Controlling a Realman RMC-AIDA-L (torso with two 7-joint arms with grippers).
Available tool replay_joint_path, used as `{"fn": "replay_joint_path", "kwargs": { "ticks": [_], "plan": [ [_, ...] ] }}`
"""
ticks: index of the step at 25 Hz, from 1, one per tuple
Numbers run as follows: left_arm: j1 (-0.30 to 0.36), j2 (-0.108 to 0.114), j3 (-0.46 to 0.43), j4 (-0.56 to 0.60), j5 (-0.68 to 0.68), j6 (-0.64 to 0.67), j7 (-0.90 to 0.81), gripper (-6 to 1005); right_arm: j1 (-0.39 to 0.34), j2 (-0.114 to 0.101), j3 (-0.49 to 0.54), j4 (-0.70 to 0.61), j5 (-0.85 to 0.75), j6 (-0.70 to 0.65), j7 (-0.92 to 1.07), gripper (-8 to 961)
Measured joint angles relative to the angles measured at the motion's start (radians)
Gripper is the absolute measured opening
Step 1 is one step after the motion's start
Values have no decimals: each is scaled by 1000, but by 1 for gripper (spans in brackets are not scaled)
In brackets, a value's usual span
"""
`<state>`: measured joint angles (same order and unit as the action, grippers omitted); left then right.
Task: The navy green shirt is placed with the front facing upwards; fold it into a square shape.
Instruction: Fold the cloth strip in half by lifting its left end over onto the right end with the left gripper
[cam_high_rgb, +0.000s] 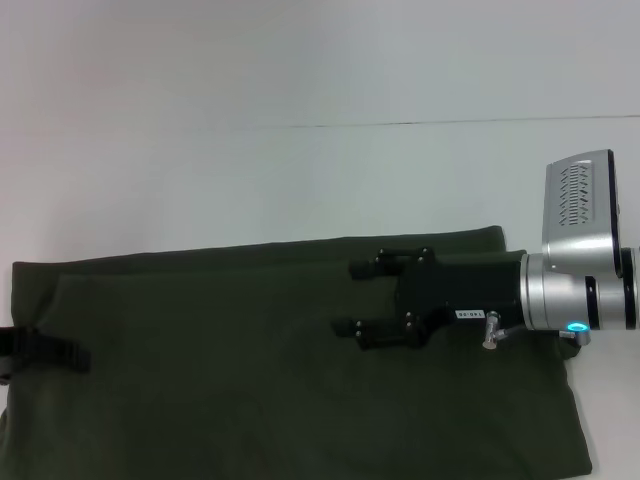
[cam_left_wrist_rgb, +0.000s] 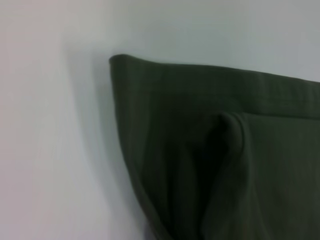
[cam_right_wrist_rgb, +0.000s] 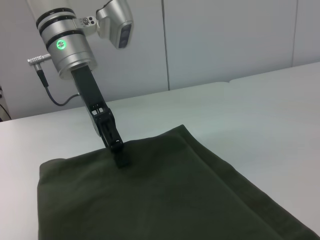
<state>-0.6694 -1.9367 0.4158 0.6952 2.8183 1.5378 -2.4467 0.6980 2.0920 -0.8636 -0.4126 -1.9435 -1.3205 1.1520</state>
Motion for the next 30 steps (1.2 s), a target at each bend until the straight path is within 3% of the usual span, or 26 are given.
{"fn": "replay_joint_path", "kwargs": {
  "ticks": [10, 21, 26, 30],
  "plan": [
    [-6, -14, 20, 17, 3, -16, 2, 691, 1, -2, 0, -7, 3, 3, 0, 830],
    [-17, -9, 22, 16, 5, -8, 1, 208, 2, -2, 7, -10, 3, 4, 0, 830],
    [-22, -9, 52, 13, 8, -9, 2, 62, 2, -2, 8, -11, 4, 4, 0, 829],
    [-23, -7, 57, 23, 10, -13, -3, 63, 2, -2, 8, -11, 15, 4, 0, 829]
  ]
}}
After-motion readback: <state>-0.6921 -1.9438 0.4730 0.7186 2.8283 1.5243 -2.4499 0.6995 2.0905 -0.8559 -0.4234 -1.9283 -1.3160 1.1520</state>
